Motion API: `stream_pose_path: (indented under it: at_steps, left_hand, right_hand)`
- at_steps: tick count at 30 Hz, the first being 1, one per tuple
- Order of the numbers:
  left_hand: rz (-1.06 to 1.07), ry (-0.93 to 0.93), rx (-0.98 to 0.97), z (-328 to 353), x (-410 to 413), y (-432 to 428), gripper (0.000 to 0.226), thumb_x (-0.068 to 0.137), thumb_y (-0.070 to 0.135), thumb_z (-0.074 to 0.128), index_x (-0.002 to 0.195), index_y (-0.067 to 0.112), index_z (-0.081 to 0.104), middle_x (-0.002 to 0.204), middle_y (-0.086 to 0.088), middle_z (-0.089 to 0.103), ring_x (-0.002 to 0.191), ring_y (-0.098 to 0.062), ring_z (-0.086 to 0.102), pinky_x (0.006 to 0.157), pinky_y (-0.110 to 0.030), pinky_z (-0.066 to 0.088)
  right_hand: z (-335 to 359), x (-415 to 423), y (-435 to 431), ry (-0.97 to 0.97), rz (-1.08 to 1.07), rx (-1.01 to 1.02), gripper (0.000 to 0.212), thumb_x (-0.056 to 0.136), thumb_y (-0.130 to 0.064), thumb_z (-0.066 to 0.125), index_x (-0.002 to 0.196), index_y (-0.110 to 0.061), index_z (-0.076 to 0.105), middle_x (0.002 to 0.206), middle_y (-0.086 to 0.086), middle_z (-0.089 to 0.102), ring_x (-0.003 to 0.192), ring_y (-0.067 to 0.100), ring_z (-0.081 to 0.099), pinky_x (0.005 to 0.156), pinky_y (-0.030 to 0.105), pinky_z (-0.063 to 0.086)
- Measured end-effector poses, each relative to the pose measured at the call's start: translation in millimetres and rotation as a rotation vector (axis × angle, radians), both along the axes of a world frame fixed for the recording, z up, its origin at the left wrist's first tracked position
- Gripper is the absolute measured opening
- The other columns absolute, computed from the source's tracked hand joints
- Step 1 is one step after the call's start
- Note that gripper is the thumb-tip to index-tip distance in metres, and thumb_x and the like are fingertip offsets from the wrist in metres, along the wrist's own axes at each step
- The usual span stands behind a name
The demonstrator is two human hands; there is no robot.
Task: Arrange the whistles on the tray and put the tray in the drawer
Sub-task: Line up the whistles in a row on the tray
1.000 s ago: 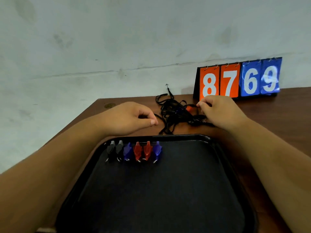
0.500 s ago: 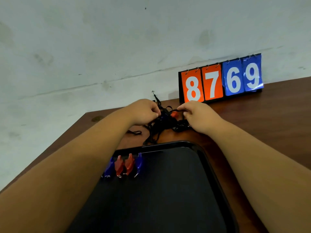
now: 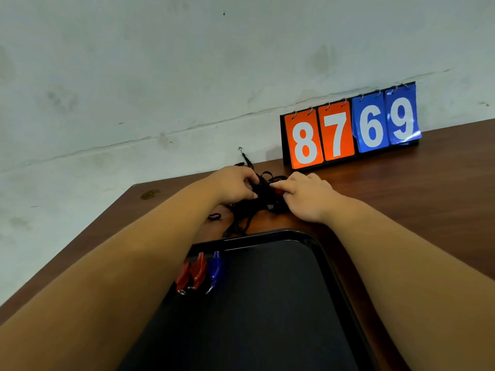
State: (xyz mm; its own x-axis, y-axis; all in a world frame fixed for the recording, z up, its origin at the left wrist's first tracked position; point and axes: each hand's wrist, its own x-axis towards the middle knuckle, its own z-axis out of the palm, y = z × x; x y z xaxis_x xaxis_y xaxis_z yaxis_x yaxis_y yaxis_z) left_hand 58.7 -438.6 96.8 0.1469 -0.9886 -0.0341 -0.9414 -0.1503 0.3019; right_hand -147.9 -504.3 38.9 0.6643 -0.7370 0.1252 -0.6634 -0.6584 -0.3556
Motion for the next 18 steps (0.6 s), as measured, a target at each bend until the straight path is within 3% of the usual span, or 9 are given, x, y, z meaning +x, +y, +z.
stream_pose_path:
  at_steps: [5, 12, 15, 18]
  left_hand:
    - [-0.024, -0.08, -0.01, -3, -1, 0, 0.039, 0.099, 0.03, 0.078, 0.137, 0.029, 0.066, 0.111, 0.007, 0.065, 0.105, -0.015, 0.063, 0.075, -0.019, 0.046]
    - [0.008, -0.171, -0.028, -5, -11, -3, 0.026, 0.098, 0.034, 0.078, 0.113, 0.013, 0.072, 0.11, -0.004, 0.071, 0.102, -0.025, 0.065, 0.089, -0.035, 0.054]
    - [0.054, -0.112, 0.047, -5, -13, -4, 0.022, 0.099, 0.03, 0.073, 0.09, 0.013, 0.062, 0.09, -0.011, 0.059, 0.082, -0.026, 0.053, 0.075, -0.037, 0.045]
    - [0.093, -0.039, 0.074, 0, -14, -1, 0.026, 0.097, 0.033, 0.075, 0.085, 0.014, 0.06, 0.084, -0.01, 0.055, 0.078, -0.025, 0.049, 0.071, -0.037, 0.04]
  right_hand:
    - [-3, -1, -3, -0.107, -0.04, -0.013, 0.035, 0.115, -0.035, 0.044, 0.148, -0.04, 0.056, 0.149, 0.002, 0.051, 0.141, 0.028, 0.044, 0.118, 0.048, 0.042]
    - [-4, -3, -2, -0.16, -0.048, -0.001, 0.029, 0.115, -0.032, 0.044, 0.132, -0.039, 0.067, 0.133, -0.005, 0.069, 0.125, 0.022, 0.059, 0.109, 0.049, 0.052]
    - [2, -5, 1, -0.185, -0.082, -0.004, 0.032, 0.115, -0.031, 0.045, 0.134, -0.035, 0.071, 0.134, -0.006, 0.071, 0.124, 0.019, 0.062, 0.111, 0.048, 0.052]
    - [7, -6, 3, -0.239, -0.102, -0.036, 0.033, 0.114, -0.03, 0.047, 0.131, -0.034, 0.075, 0.135, -0.005, 0.073, 0.125, 0.018, 0.063, 0.112, 0.049, 0.052]
